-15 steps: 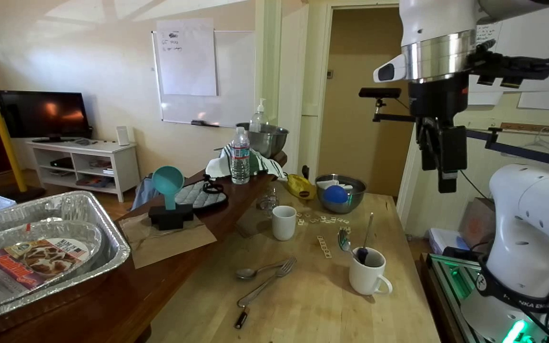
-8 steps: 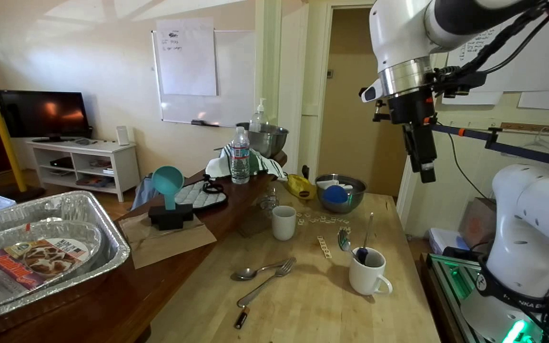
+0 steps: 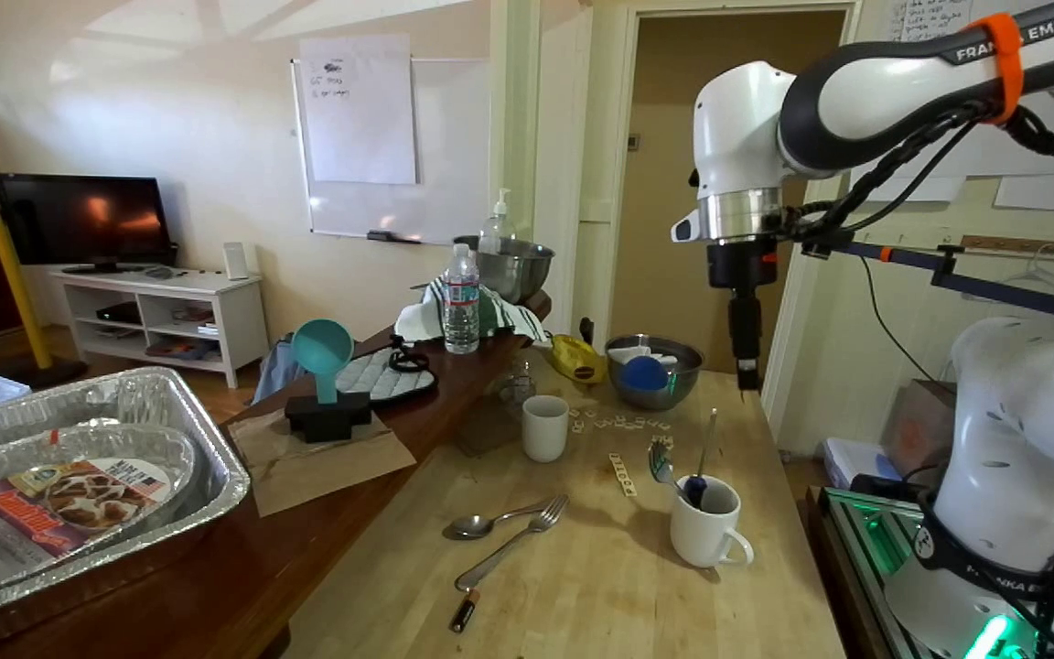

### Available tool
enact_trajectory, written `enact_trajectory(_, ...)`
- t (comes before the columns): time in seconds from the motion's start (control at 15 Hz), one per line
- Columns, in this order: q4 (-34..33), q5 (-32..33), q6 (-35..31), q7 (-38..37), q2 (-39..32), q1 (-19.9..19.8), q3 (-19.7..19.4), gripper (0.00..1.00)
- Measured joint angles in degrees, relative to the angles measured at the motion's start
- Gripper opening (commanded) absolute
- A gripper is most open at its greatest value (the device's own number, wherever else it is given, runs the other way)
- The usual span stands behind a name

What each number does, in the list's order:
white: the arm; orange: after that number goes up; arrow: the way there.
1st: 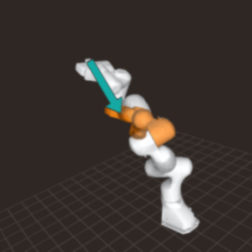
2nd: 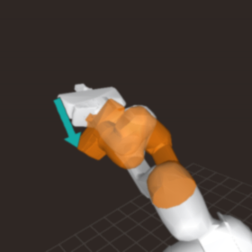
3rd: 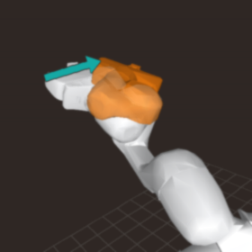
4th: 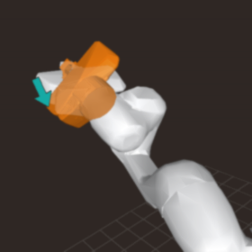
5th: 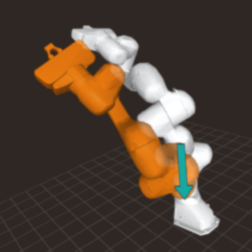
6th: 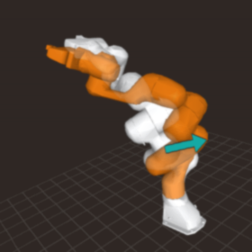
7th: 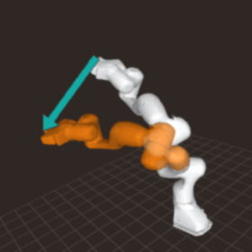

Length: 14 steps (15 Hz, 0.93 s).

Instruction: Move the screwdriver, which is in the cup, to the table

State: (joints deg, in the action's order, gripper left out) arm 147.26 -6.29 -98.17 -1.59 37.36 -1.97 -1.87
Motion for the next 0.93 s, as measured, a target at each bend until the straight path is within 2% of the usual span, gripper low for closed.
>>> enact_trajectory(0.4,3.28,1.14,-0.16,5.99,-2.79,-1.0,-4.23,1.0)
enact_trajectory(0.67,3.24,1.04,-0.32,6.21,-2.9,-1.01,-4.45,1.0)
enact_trajectory(0.93,3.25,1.1,-6.46,7.47,-3.1,-1.03,-4.59,1.0)
